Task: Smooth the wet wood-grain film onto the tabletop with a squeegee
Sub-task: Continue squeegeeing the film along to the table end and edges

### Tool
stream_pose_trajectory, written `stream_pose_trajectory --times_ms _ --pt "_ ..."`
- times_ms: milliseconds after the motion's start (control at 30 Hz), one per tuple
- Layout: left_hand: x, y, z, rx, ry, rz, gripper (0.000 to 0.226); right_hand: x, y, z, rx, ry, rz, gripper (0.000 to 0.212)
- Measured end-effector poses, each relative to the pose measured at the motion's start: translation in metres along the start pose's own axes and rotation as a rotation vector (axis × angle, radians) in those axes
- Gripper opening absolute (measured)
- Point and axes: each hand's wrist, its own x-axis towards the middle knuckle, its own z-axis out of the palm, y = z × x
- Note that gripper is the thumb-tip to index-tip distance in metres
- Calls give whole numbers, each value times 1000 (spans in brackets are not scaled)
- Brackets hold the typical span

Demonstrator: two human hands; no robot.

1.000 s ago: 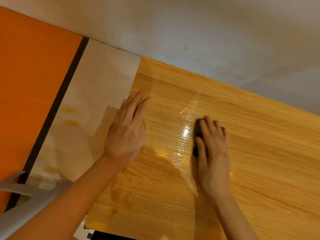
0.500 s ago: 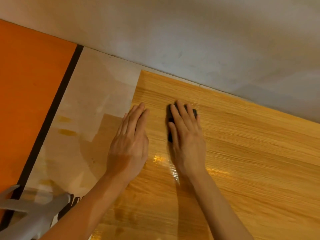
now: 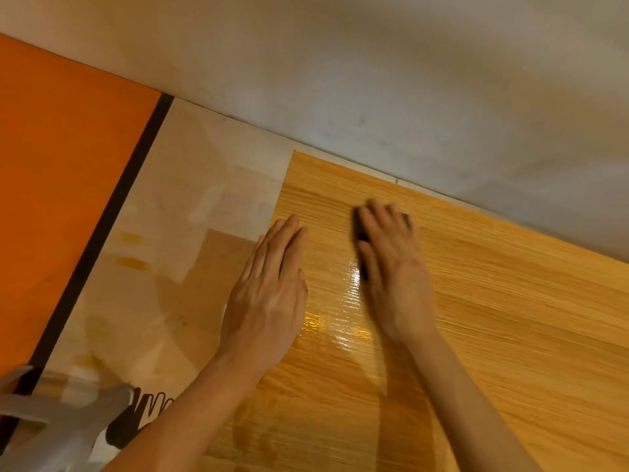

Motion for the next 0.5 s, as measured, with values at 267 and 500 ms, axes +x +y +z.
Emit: stream_pose_trajectory --times_ms 267,500 --pt "2 4 -6 -20 -10 -24 50 22 -12 9 24 110 157 43" --pt "1 6 -7 -77 28 -22 47 38 22 -6 -50 -5 -115 45"
